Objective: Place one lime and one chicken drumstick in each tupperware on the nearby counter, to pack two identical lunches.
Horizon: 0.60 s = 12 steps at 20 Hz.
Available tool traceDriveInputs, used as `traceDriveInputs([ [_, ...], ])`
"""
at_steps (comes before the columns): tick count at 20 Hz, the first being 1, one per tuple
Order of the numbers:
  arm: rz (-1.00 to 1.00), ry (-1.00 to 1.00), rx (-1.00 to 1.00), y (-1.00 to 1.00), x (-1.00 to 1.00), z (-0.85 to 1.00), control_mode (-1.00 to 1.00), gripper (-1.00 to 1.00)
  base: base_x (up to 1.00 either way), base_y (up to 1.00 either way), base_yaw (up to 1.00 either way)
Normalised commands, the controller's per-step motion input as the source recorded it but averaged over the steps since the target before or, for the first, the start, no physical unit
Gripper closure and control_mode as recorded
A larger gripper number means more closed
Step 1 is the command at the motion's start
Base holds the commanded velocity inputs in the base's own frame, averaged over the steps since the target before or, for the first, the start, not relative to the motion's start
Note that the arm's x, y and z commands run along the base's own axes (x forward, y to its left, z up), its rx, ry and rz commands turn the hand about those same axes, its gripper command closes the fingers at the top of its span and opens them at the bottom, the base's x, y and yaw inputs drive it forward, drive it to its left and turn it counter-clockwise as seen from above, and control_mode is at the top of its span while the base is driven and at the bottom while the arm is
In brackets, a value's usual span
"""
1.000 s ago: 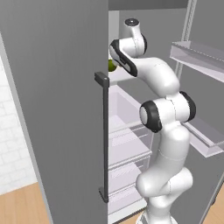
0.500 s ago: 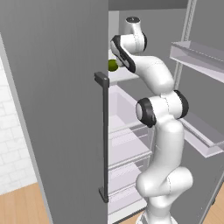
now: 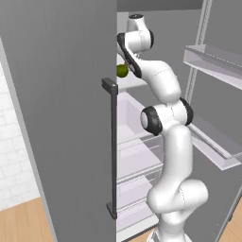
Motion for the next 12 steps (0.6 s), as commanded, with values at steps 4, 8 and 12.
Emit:
traceDriveInputs([
  [4, 0.0, -0.34, 0.04, -0.04, -0.54, 0.0, -1.0, 1.0, 0.0, 0.0, 0.0],
  [8, 0.0, -0.46, 0.16, -0.03, -0.53, -0.3, -1.0, 1.0, 0.0, 0.0, 0.0],
  [12, -0.03, -0.57, 0.39, -0.28, -0.51, -0.92, -1.0, 1.0, 0.0, 0.0, 0.0],
])
